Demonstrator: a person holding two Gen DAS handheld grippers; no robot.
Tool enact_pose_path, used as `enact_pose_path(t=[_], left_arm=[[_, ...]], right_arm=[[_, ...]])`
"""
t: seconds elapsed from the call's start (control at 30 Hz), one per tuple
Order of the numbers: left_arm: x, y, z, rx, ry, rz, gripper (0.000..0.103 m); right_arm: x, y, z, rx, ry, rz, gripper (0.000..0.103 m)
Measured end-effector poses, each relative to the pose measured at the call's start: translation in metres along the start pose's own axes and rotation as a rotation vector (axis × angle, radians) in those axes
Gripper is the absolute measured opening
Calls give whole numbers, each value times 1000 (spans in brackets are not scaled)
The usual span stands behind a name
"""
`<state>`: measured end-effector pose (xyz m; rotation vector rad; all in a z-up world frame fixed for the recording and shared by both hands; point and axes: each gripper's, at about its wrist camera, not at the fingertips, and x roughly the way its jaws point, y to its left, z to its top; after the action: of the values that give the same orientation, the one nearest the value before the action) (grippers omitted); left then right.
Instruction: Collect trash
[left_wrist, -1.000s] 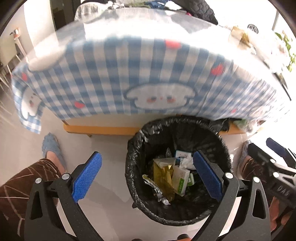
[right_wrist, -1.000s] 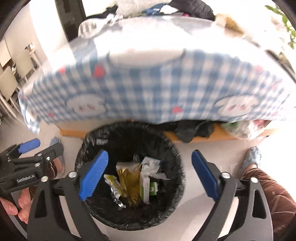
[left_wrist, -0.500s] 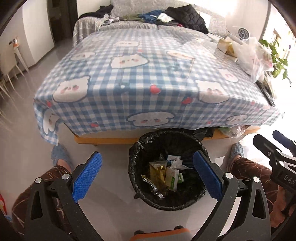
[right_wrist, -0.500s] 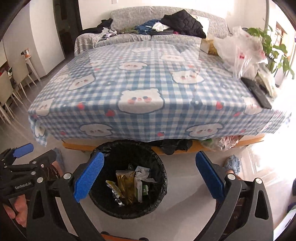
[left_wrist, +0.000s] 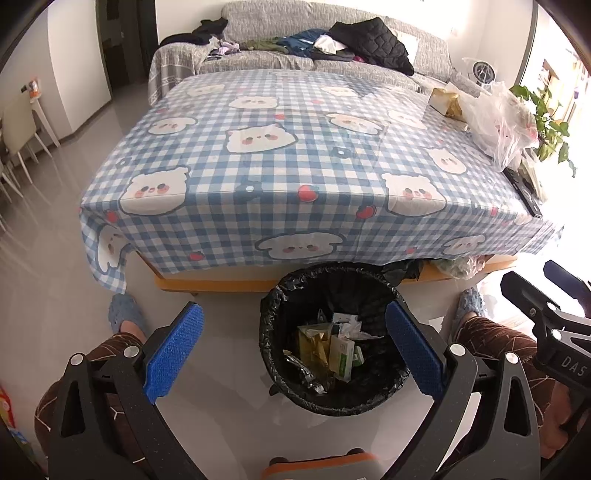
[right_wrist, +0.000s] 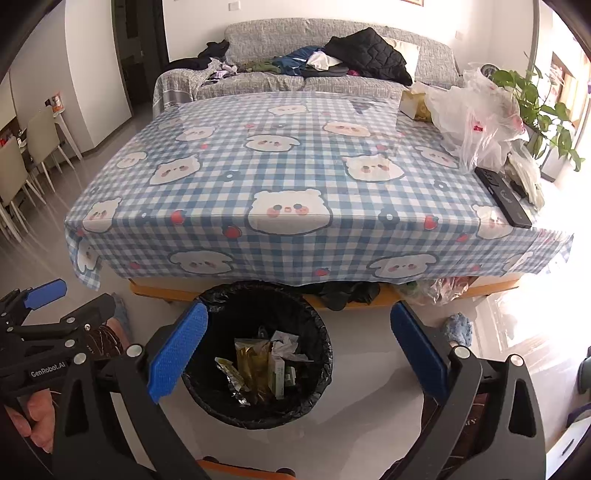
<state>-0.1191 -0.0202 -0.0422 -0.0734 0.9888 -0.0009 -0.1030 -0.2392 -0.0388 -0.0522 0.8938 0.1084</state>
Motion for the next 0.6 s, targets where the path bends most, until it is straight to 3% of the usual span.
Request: enact_pose_path(t=[0.6], left_arm=[[-8, -4, 2, 3, -15, -2, 97]], right_arm=[[-2, 2, -1, 8, 2, 27, 95]])
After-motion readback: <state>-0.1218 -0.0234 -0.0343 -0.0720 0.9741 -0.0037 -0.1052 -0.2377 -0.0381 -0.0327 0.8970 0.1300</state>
